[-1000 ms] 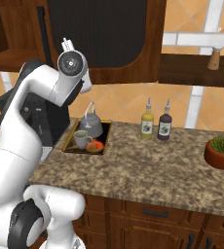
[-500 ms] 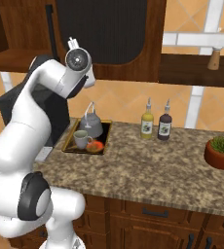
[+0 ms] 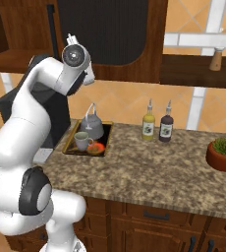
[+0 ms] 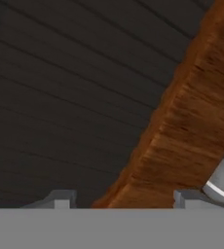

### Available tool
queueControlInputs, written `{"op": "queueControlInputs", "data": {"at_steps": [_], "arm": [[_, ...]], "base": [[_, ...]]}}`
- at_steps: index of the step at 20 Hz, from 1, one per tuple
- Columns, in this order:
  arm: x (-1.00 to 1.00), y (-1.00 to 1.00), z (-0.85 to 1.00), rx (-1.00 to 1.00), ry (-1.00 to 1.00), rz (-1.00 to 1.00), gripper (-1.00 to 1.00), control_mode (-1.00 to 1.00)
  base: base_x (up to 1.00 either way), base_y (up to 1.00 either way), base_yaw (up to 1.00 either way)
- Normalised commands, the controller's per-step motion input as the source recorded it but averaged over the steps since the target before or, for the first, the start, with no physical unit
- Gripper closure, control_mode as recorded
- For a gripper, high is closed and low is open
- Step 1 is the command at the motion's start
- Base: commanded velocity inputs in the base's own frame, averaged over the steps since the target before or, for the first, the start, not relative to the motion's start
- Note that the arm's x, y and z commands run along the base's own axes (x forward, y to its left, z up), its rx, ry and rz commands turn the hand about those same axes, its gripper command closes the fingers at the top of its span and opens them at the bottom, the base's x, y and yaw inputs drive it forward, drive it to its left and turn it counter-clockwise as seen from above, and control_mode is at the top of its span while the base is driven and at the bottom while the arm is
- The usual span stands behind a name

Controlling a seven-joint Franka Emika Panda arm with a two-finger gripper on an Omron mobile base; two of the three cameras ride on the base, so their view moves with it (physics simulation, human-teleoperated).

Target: Pick the kettle from the counter and place it on the tray. Then pick the mug from the cabinet and place it on the tray. Then close the cabinet doors.

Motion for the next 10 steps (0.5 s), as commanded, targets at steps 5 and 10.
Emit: {"op": "queueControlInputs", "data": {"at_steps": [5,10], "arm": [[-0.22,0.00,-0.04,-0.06,0.01,0.00,-1.00,-1.00],[-0.52,0.01,0.00,-0.18,0.00,0.01,-1.00,-1.00]], "base": [[0.00,0.00,0.00],[0.00,0.00,0.00]]}}
